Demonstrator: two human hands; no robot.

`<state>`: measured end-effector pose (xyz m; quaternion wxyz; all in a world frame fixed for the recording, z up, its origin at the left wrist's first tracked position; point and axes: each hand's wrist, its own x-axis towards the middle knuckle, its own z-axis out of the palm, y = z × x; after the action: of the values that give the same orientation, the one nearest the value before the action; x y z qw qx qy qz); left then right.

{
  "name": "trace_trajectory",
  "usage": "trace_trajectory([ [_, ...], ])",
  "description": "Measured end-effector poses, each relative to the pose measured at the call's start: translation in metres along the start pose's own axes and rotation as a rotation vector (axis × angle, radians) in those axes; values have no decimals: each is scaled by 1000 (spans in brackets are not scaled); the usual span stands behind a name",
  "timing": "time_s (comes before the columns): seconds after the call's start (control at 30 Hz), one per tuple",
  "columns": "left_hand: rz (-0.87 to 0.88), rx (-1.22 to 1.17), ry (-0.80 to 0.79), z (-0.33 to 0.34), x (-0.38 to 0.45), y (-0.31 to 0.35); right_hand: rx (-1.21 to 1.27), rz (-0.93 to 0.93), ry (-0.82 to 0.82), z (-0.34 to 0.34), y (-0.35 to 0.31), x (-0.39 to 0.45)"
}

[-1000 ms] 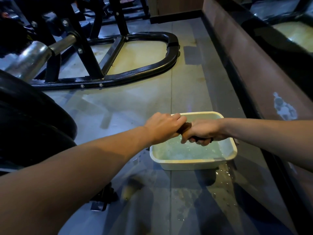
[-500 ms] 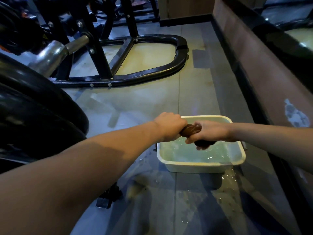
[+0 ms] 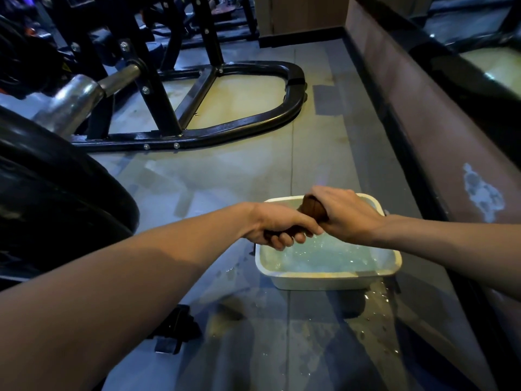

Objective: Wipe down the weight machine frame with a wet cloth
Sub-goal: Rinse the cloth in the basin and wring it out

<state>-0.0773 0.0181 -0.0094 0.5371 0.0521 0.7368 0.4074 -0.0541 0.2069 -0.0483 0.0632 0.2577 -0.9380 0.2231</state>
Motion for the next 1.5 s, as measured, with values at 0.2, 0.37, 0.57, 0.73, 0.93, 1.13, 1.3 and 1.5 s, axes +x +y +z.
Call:
trace_trajectory([
  [0.2,129,612,553,16,20,-7,-56,338,-253,6,-5,4],
  [0.37,248,1231,720,19,17,-4,132,590,-393,9,-15,5],
  [0.57,371,1607,720,-10,2,13,930,853,-553,-5,-26,14],
  [0.73,433,1655,638,-10,9,4,1026,919,-702,-4,-21,8],
  [0.93,606,1687,620,-1,12,-15,929,832,-775,-7,-7,9],
  [1.13,154,699,646,-10,14,-1,297,472,-125,-17,23,11],
  [1.3,-39,-176,221,-13,1,6,-220,-92,-76,-28,40,-2],
  [1.5,33,-392,-196,-3,-18,9,-227,-389,64,-21,18,11],
])
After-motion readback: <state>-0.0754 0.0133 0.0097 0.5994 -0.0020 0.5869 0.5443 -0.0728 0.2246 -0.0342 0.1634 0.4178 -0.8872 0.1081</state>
